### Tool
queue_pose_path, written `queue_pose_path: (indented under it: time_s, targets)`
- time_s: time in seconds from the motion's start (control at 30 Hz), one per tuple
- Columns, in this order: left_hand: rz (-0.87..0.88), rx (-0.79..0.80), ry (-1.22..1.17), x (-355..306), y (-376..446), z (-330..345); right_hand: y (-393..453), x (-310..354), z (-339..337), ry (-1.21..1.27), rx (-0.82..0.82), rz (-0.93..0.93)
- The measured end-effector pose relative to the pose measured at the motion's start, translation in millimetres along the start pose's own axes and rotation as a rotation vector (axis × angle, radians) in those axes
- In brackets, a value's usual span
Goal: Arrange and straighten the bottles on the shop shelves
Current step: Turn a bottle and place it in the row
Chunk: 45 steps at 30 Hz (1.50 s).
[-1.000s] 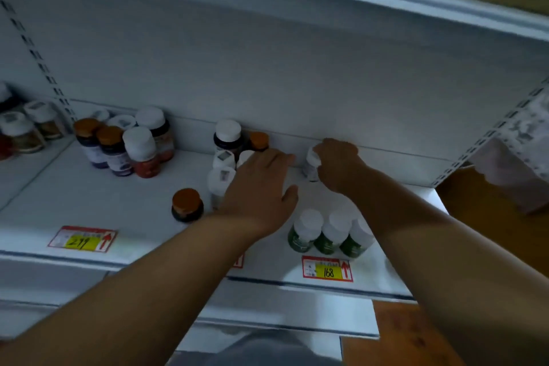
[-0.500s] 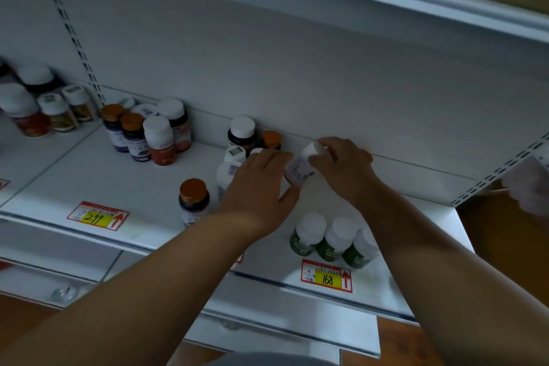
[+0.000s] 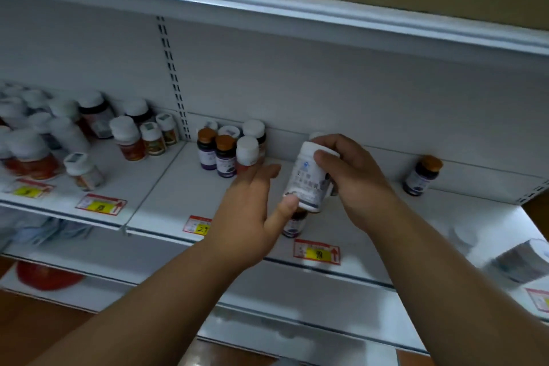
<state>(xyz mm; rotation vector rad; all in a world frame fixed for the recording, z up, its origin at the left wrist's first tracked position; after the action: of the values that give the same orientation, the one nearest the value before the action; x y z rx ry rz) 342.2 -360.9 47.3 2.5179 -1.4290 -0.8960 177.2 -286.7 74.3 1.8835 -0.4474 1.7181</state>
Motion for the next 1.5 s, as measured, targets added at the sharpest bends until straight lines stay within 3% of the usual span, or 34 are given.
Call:
queue_pose_path:
  time_s: [0.17, 0.4, 0.8, 0.97, 1.13, 1.3, 1.5]
  targets:
    - [0.065, 0.059, -0.088, 3.9, -16.2, 0.5, -33.6, -4.7, 9.8, 0.079, -0.075, 0.062]
    - [0.213, 0.135, -0.135, -69.0, -18.8, 41.0, -87.6, 8.8, -56.3, -0.005, -0.217, 0.013]
    - [0.302, 0.134, -0.158, -279.2, 5.0, 194.8, -145.4, -2.7, -346.4, -0.259, -0.375, -0.051]
    - [0.277, 0.106, 0.107, -325.6, 32.9, 247.9, -139.7, -23.2, -419.7, -0.254, -0.370, -0.010]
    - [0.279, 0.268, 0.344, -342.0, 63.2, 299.3, -131.8, -48.6, -446.0, -0.276, -0.346, 0.050]
    - [0.261, 0.427, 0.321, -343.4, 76.0, 328.5, -128.7, -55.6, -465.4, -0.297, -0.293, 0.073]
    - [0.164, 0.396, 0.340, -339.9, 75.0, 330.9, -139.9, -79.6, -463.3, -0.457, -0.227, 0.105]
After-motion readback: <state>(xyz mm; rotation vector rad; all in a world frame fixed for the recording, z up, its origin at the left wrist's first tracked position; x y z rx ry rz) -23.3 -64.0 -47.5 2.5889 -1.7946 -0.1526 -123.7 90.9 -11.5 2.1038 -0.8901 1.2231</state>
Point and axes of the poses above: each hand's wrist, its own y-axis towards the middle knuckle, its own z-axis out of the palm, x = y × z, the point moved 3 cm from there along y, towards the middle knuckle, and after that the axes turned 12 degrees about y, right-handed, at the moved point
